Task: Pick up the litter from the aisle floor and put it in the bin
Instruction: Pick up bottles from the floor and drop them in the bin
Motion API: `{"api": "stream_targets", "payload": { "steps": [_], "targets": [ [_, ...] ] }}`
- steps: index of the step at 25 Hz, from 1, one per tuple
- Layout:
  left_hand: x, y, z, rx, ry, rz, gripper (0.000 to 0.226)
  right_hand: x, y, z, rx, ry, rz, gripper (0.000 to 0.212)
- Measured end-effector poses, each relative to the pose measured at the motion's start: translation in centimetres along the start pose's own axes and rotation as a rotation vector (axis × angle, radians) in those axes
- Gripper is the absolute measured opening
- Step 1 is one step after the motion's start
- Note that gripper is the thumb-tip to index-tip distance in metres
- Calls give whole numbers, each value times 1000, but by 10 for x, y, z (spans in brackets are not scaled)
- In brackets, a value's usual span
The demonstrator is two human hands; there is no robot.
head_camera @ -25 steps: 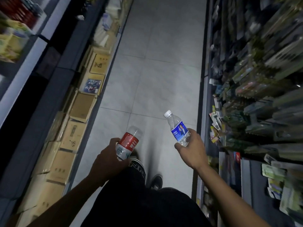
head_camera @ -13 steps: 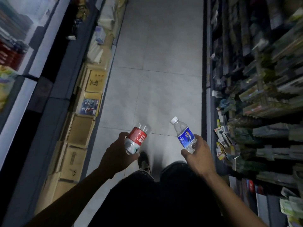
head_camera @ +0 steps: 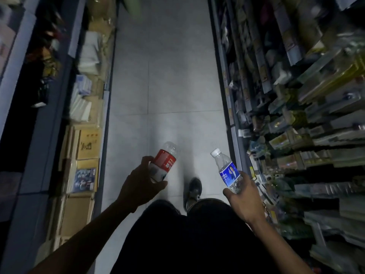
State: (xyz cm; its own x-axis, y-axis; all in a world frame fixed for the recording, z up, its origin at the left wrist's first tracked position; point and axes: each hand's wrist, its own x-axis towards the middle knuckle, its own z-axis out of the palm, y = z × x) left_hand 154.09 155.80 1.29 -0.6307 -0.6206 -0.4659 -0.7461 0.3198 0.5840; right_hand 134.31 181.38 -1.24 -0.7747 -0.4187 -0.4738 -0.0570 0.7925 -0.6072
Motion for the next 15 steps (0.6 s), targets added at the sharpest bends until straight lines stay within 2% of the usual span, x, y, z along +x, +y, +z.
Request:
{"api": "stream_targets", "payload": {
  "steps": [2,5,10,15],
  "targets": [
    [24,11,-7,-4,-9,-31,92,43,-27,-14,-15,-12,-37,71],
    [57,25,-24,-31,-2,-100,94,107,-75,-27,-49,-39,-104,60],
    [128,33,-65,-106,32,-189,91,212,-157,-27,-98,-57,-191,55],
    [226,38,-121,-129,59,-189,90,299,-229,-26,-115,-39,-197,59]
  ]
}}
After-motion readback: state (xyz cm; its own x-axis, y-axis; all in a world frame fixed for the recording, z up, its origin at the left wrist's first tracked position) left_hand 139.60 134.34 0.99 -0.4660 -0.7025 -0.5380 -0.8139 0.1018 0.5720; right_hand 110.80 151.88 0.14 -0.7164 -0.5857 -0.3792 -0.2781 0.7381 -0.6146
